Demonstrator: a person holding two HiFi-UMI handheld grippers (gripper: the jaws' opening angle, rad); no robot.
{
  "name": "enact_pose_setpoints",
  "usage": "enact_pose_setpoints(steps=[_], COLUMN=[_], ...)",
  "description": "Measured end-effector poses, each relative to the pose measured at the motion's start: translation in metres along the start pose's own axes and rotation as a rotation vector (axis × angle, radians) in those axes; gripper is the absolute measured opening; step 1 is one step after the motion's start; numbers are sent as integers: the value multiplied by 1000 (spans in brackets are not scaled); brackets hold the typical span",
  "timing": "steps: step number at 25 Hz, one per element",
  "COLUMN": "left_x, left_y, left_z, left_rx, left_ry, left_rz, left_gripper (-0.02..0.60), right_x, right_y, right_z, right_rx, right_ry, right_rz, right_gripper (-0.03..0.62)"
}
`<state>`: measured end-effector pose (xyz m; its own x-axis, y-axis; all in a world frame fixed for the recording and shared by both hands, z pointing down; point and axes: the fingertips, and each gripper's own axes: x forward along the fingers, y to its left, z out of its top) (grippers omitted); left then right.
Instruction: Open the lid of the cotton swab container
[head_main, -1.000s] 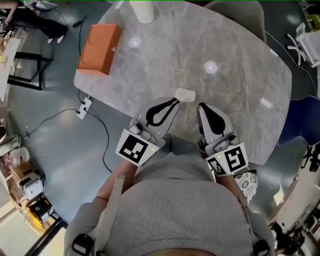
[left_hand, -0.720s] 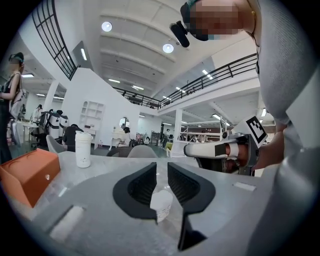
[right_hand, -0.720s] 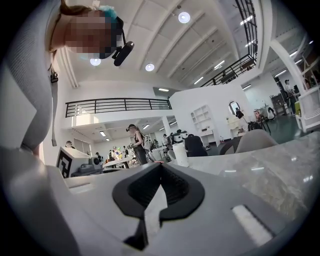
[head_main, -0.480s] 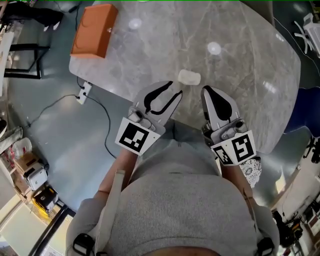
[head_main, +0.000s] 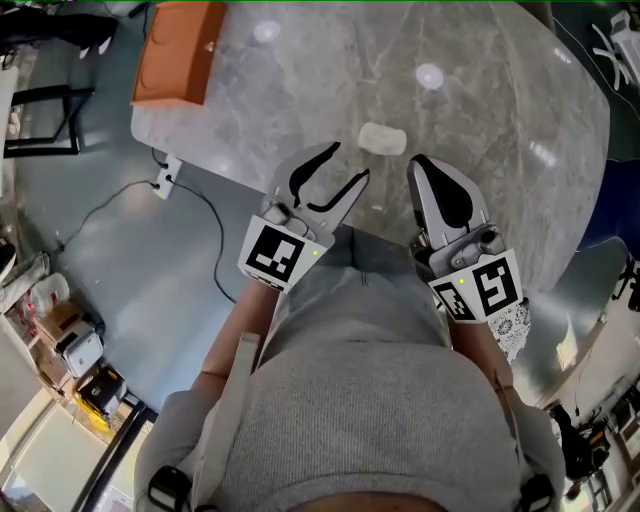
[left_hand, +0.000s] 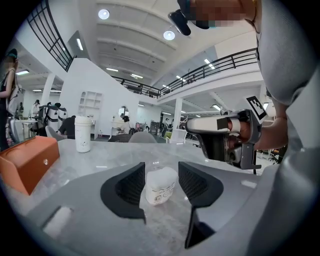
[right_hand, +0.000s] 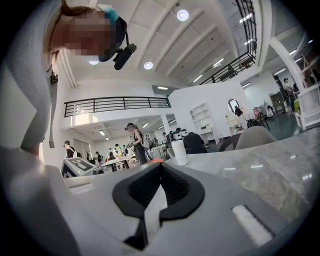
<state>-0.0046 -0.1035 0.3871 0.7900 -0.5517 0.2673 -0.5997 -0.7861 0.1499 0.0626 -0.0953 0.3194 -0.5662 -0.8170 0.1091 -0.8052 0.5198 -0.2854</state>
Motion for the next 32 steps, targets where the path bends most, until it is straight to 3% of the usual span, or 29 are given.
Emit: enact_pose_setpoints(steps=[14,32], left_x=[26,53], left_y=[6,6], left_z=[-33,-71], left_rx=[74,174], left_ry=[75,194], left_rz=[-55,-145], left_gripper=[263,286], right_x=[-4,-23], right_y=[-5,-11], right_z=[4,7], right_rx=[-14,-15], right_ry=[-7,-19], right_rz=[-48,-150], right_gripper=[-2,-1])
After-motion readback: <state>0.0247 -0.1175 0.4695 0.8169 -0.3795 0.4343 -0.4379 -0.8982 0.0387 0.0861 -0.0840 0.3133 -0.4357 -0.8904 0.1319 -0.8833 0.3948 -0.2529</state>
